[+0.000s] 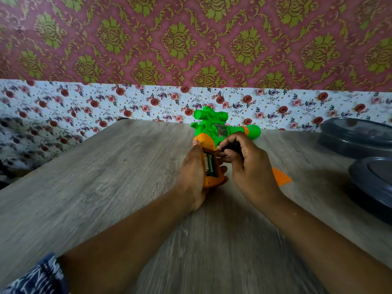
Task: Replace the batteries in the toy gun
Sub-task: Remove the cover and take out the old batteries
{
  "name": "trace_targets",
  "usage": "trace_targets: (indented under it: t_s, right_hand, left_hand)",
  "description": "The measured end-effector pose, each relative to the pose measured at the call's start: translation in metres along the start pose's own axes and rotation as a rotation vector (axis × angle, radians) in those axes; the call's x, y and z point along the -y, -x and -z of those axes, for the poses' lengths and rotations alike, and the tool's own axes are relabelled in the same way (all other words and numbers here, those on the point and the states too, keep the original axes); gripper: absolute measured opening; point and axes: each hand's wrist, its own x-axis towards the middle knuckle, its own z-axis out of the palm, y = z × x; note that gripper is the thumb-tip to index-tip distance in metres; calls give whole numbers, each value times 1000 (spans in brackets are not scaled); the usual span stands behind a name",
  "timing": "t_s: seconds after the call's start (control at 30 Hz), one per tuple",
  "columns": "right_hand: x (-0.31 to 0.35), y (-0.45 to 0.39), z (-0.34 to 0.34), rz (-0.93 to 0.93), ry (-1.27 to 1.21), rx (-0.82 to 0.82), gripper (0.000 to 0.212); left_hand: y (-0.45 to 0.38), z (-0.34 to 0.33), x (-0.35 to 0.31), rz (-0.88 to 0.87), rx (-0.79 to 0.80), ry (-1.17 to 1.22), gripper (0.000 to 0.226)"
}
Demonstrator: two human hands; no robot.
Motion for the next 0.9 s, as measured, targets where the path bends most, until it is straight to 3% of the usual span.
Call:
trace_targets:
  t_s: [0.77,0.9]
  right_hand:
    - [-1,6,2,-65,-6,-25,18]
    - [-1,8,2,-16,63,-19,7]
  left_hand:
    - [11,-4,-3,-37,20,-91,53]
    - [10,-4,-2,-48,-3,-117,52]
